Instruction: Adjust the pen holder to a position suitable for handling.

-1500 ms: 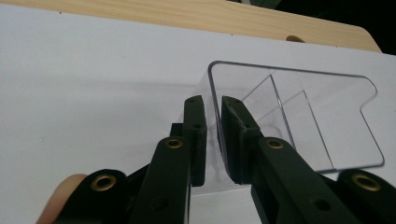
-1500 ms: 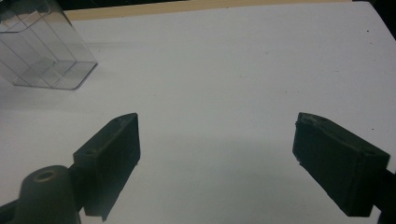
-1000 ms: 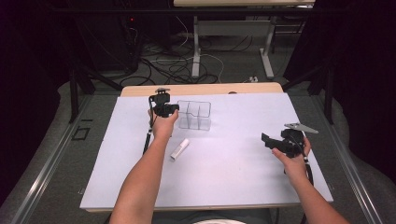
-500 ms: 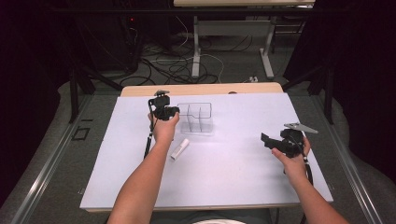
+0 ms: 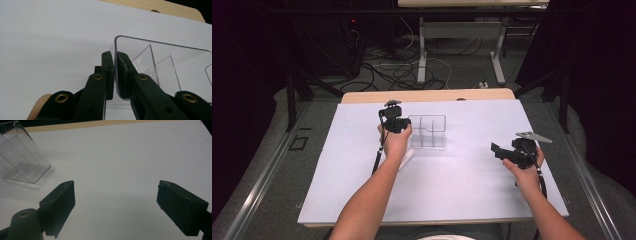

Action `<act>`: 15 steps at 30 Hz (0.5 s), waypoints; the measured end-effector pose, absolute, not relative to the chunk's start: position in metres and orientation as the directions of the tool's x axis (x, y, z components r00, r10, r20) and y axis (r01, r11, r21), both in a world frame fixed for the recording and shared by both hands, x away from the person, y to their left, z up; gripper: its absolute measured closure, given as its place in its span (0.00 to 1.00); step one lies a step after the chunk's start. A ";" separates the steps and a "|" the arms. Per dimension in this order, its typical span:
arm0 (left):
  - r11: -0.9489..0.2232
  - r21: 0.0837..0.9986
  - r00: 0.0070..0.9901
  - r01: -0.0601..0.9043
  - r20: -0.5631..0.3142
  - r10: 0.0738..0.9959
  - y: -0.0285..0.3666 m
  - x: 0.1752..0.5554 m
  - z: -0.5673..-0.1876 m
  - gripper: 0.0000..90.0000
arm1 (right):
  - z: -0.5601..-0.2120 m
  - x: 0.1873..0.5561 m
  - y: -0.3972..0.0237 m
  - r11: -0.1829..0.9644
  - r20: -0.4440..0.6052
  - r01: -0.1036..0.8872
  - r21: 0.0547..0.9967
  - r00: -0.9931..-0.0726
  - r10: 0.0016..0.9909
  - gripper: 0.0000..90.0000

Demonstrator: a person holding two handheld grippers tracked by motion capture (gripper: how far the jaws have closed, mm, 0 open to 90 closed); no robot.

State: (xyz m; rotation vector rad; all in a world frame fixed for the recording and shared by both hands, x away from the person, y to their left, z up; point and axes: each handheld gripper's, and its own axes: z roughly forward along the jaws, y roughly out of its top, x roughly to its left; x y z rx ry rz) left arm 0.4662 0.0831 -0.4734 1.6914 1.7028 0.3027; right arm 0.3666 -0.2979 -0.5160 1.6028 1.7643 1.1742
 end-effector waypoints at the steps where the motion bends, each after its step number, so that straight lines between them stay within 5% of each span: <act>1: 0.119 0.615 0.103 0.779 -0.313 0.944 0.082 0.466 -0.474 0.95 | -0.516 0.367 -0.298 -0.054 0.194 0.549 0.834 -0.200 0.960 0.16; 15: 0.153 0.585 0.071 0.797 -0.343 0.937 0.069 0.453 -0.475 0.93 | -0.517 0.368 -0.297 -0.050 0.196 0.551 0.833 -0.211 0.958 0.16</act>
